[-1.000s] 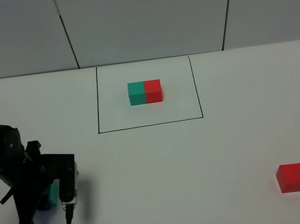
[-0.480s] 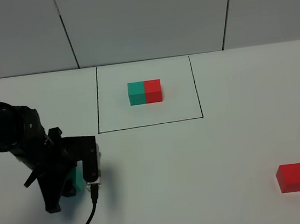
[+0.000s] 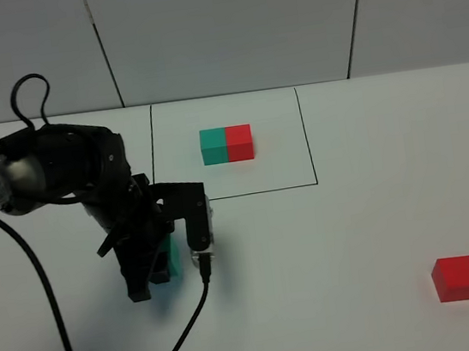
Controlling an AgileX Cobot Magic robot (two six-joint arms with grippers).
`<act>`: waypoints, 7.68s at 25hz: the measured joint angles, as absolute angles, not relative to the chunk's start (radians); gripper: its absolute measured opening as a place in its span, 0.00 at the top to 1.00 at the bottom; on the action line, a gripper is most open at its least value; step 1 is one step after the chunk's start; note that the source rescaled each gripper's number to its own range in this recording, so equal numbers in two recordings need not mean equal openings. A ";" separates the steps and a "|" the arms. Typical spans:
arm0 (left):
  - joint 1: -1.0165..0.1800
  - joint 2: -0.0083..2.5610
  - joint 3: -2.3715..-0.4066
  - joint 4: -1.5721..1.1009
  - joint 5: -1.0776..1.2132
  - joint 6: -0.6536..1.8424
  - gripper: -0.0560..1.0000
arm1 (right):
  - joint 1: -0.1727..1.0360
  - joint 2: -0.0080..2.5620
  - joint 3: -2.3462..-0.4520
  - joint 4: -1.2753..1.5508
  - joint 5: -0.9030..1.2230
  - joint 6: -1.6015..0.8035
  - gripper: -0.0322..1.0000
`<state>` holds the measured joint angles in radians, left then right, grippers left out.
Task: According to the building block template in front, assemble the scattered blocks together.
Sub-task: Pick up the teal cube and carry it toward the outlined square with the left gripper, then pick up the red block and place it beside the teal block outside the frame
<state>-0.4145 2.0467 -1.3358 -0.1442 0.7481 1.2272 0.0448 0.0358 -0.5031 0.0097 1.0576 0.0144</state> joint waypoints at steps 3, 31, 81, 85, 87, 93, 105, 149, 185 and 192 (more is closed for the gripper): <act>-0.451 2.097 -1.394 -0.144 0.770 1.205 0.94 | 0.045 0.036 -0.503 0.010 1.058 0.014 0.97; -0.583 2.210 -1.496 -0.035 0.761 1.081 0.95 | 0.045 0.036 -0.503 0.010 1.058 0.014 0.97; -0.585 2.180 -1.533 -0.044 0.860 0.940 0.03 | 0.045 0.036 -0.503 0.010 1.058 0.015 0.97; -0.585 2.148 -1.533 -0.044 0.878 0.862 0.03 | 0.045 0.036 -0.503 0.010 1.058 0.015 0.97; -0.585 2.124 -1.533 -0.044 0.886 0.809 0.03 | 0.045 0.036 -0.503 0.010 1.058 0.015 0.97; -0.585 2.092 -1.533 -0.043 0.902 0.647 0.05 | 0.045 0.036 -0.503 0.010 1.058 0.014 0.97; -0.510 2.089 -1.533 0.079 0.945 0.368 0.05 | 0.045 0.036 -0.503 0.010 1.058 0.014 0.97; -0.441 1.489 -1.023 0.034 0.782 0.416 0.07 | 0.045 0.036 -0.503 0.010 1.058 0.014 0.97; -0.441 0.592 -0.587 0.051 0.904 0.141 0.07 | 0.045 0.036 -0.503 0.010 1.058 0.014 0.97; -0.441 0.457 -0.584 0.072 0.974 0.064 0.07 | 0.045 0.036 -0.503 0.010 1.058 0.014 0.97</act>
<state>-0.4409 0.4573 -0.5837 0.0721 0.9743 0.0638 0.0448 0.0358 -0.5031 0.0097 1.0576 0.0141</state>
